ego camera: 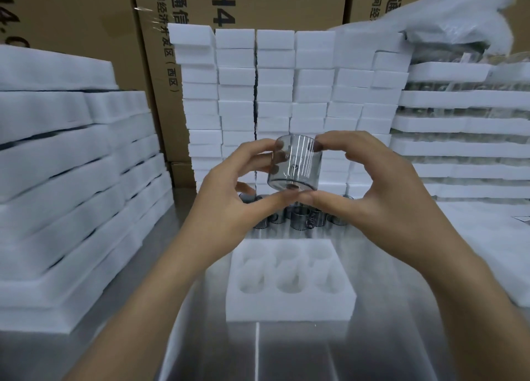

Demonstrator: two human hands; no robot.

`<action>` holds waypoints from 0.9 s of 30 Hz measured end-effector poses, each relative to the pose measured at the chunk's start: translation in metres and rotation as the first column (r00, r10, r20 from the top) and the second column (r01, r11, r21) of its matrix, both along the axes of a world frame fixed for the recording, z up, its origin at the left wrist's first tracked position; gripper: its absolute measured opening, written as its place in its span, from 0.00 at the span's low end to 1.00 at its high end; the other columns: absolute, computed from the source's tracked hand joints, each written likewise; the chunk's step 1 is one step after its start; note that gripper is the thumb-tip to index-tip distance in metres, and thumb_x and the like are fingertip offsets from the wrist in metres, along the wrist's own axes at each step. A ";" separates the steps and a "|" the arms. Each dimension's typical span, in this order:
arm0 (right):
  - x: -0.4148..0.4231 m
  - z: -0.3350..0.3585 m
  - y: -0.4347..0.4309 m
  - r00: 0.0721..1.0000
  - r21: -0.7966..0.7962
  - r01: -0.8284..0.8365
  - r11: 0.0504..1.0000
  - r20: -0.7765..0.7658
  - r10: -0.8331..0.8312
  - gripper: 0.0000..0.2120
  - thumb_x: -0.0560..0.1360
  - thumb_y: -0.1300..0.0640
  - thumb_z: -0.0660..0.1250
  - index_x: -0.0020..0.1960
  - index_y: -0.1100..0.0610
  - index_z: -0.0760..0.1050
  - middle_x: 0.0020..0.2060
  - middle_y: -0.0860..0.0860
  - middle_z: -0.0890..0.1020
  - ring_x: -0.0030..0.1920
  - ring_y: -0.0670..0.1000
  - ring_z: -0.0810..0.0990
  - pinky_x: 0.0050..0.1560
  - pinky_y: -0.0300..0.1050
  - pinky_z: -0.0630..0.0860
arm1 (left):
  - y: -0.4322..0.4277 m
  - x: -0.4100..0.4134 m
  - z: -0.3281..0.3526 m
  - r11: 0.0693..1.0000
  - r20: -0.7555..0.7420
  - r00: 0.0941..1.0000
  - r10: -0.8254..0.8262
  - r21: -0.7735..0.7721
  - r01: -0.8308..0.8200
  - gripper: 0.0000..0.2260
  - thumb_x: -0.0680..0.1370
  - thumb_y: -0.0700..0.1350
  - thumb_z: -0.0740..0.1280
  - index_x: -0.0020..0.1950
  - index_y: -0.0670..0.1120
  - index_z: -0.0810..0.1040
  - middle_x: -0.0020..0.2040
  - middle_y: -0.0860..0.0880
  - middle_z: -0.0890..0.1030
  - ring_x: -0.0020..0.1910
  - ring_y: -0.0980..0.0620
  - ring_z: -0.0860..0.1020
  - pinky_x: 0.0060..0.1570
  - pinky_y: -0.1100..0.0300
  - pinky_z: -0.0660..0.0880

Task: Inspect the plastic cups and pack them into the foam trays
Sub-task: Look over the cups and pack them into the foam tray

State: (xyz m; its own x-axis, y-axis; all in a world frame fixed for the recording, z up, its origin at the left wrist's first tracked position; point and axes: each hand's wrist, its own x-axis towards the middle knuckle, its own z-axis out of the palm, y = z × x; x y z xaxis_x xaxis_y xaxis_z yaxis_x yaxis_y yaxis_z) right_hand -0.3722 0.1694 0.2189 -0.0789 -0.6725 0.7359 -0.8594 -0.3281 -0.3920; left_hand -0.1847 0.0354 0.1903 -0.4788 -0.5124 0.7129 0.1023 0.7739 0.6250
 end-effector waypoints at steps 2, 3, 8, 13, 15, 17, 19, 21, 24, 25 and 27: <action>-0.002 0.000 -0.001 1.000 0.003 0.014 1.000 -0.011 -0.014 0.27 0.70 0.39 0.77 0.66 0.46 0.78 0.64 0.37 0.79 0.68 0.39 0.75 0.67 0.28 0.66 | -0.002 0.000 -0.003 0.999 0.046 0.999 -0.029 0.016 0.028 0.26 0.77 0.49 0.77 0.74 0.58 0.75 0.67 0.62 0.82 0.70 0.55 0.79 0.54 0.47 0.80; -0.001 -0.001 -0.002 1.000 0.002 0.024 1.000 -0.018 -0.024 0.27 0.70 0.40 0.78 0.65 0.46 0.79 0.64 0.37 0.78 0.69 0.39 0.74 0.67 0.28 0.65 | -0.002 0.000 -0.003 0.997 0.043 0.996 -0.072 0.044 0.070 0.26 0.78 0.45 0.73 0.75 0.56 0.75 0.68 0.59 0.82 0.70 0.52 0.79 0.55 0.47 0.80; 0.007 -0.004 -0.004 0.997 -0.036 0.028 0.999 -0.070 -0.031 0.24 0.70 0.46 0.80 0.64 0.47 0.79 0.68 0.43 0.76 0.72 0.43 0.72 0.70 0.32 0.65 | 0.008 -0.004 -0.003 0.972 -0.007 0.989 -0.150 0.181 0.149 0.24 0.76 0.57 0.71 0.72 0.55 0.78 0.67 0.55 0.83 0.65 0.50 0.82 0.58 0.49 0.82; 0.016 -0.010 -0.010 0.994 -0.016 0.008 1.000 -0.106 -0.010 0.23 0.71 0.50 0.77 0.65 0.44 0.79 0.69 0.42 0.74 0.73 0.42 0.69 0.69 0.27 0.62 | 0.010 -0.010 -0.005 0.956 -0.004 0.988 -0.152 0.253 0.148 0.21 0.76 0.54 0.77 0.69 0.57 0.82 0.61 0.55 0.86 0.61 0.51 0.85 0.54 0.56 0.83; 0.016 -0.010 -0.010 0.993 0.023 -0.001 1.000 -0.114 0.003 0.26 0.71 0.46 0.79 0.67 0.43 0.78 0.69 0.40 0.73 0.73 0.41 0.69 0.69 0.29 0.63 | 0.008 -0.010 -0.006 0.916 -0.037 0.980 -0.196 0.350 0.196 0.19 0.77 0.51 0.76 0.68 0.55 0.83 0.60 0.51 0.87 0.61 0.48 0.85 0.59 0.46 0.84; 0.011 -0.009 -0.009 0.993 0.089 -0.022 0.996 -0.114 0.032 0.31 0.70 0.41 0.79 0.70 0.40 0.74 0.69 0.38 0.74 0.74 0.40 0.69 0.70 0.33 0.65 | 0.004 -0.009 -0.007 0.880 -0.052 0.973 -0.225 0.418 0.225 0.19 0.77 0.52 0.74 0.68 0.54 0.83 0.61 0.49 0.87 0.62 0.46 0.85 0.62 0.39 0.81; 0.006 -0.009 -0.007 0.998 0.148 -0.064 0.987 -0.018 0.067 0.32 0.70 0.35 0.77 0.71 0.36 0.72 0.67 0.36 0.76 0.72 0.39 0.72 0.68 0.37 0.69 | 0.001 -0.009 -0.007 0.836 -0.083 0.963 -0.257 0.481 0.264 0.22 0.75 0.56 0.72 0.68 0.53 0.83 0.62 0.48 0.87 0.62 0.47 0.85 0.60 0.44 0.79; 0.003 -0.008 -0.006 0.986 0.152 -0.121 0.981 0.129 0.102 0.27 0.72 0.31 0.73 0.69 0.34 0.74 0.63 0.36 0.80 0.67 0.39 0.78 0.63 0.39 0.74 | -0.001 -0.010 -0.007 0.789 -0.132 0.948 -0.289 0.529 0.314 0.23 0.73 0.56 0.72 0.67 0.52 0.83 0.61 0.48 0.87 0.57 0.49 0.85 0.50 0.55 0.78; -0.002 -0.009 -0.010 0.959 0.132 -0.144 0.981 0.261 0.106 0.22 0.76 0.31 0.68 0.67 0.35 0.77 0.59 0.39 0.82 0.58 0.44 0.83 0.53 0.37 0.78 | -0.004 -0.014 -0.013 0.774 -0.166 0.938 -0.303 0.532 0.344 0.21 0.71 0.54 0.75 0.63 0.51 0.83 0.63 0.48 0.84 0.54 0.47 0.86 0.46 0.58 0.79; -0.004 -0.010 -0.011 0.957 0.151 -0.138 0.979 0.274 0.093 0.22 0.76 0.31 0.69 0.67 0.36 0.77 0.59 0.40 0.82 0.57 0.44 0.83 0.51 0.38 0.78 | -0.005 -0.016 -0.016 0.779 -0.169 0.940 -0.296 0.527 0.340 0.20 0.70 0.53 0.77 0.62 0.52 0.84 0.64 0.46 0.83 0.54 0.44 0.86 0.46 0.56 0.80; -0.009 -0.013 -0.013 0.966 0.233 -0.109 0.966 0.255 0.048 0.23 0.75 0.30 0.70 0.68 0.35 0.77 0.59 0.38 0.82 0.55 0.43 0.83 0.51 0.39 0.77 | -0.006 -0.019 -0.022 0.782 -0.170 0.942 -0.290 0.526 0.336 0.20 0.70 0.52 0.78 0.61 0.53 0.83 0.64 0.44 0.81 0.53 0.41 0.87 0.48 0.55 0.82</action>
State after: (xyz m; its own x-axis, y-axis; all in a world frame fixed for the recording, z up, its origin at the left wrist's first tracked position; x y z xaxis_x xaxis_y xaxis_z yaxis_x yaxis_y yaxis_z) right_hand -0.3811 0.1564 0.2064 -0.1761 -0.8398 0.5136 -0.7016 -0.2588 -0.6639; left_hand -0.2038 0.0291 0.1684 -0.6370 -0.6552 0.4061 0.3438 0.2301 0.9104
